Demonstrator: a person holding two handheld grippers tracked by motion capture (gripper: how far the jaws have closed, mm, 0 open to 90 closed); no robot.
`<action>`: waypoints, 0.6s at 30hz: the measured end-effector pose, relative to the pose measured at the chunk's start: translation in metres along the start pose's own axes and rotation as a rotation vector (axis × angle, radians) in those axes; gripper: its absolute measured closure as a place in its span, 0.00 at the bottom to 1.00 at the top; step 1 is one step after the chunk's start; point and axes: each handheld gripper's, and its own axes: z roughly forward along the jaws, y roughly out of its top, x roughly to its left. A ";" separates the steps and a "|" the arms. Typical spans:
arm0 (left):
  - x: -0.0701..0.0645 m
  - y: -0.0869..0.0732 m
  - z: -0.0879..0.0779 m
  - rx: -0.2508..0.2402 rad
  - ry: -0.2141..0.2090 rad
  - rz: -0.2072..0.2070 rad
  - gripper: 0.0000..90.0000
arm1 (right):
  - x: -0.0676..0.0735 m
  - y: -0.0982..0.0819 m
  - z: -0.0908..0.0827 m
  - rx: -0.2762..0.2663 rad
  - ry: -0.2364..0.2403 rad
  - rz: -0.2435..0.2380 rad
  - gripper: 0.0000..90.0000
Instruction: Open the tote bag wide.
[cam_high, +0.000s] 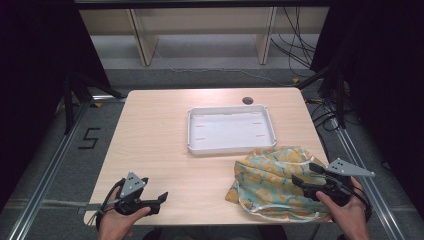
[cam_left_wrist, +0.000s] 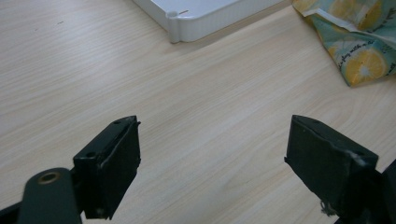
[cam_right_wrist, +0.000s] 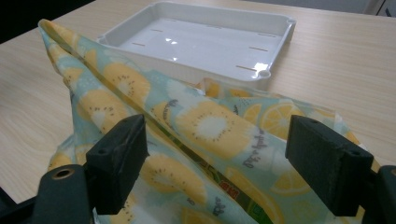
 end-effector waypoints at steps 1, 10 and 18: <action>0.000 0.000 0.000 0.000 0.000 0.000 0.19 | 0.000 0.000 0.000 0.000 0.000 0.000 0.24; 0.001 0.000 0.000 0.002 0.008 0.008 0.19 | 0.003 0.001 -0.001 -0.034 0.045 -0.011 0.18; -0.006 0.000 0.001 -0.024 0.004 -0.085 0.19 | 0.004 0.003 0.000 -0.037 0.057 -0.046 0.18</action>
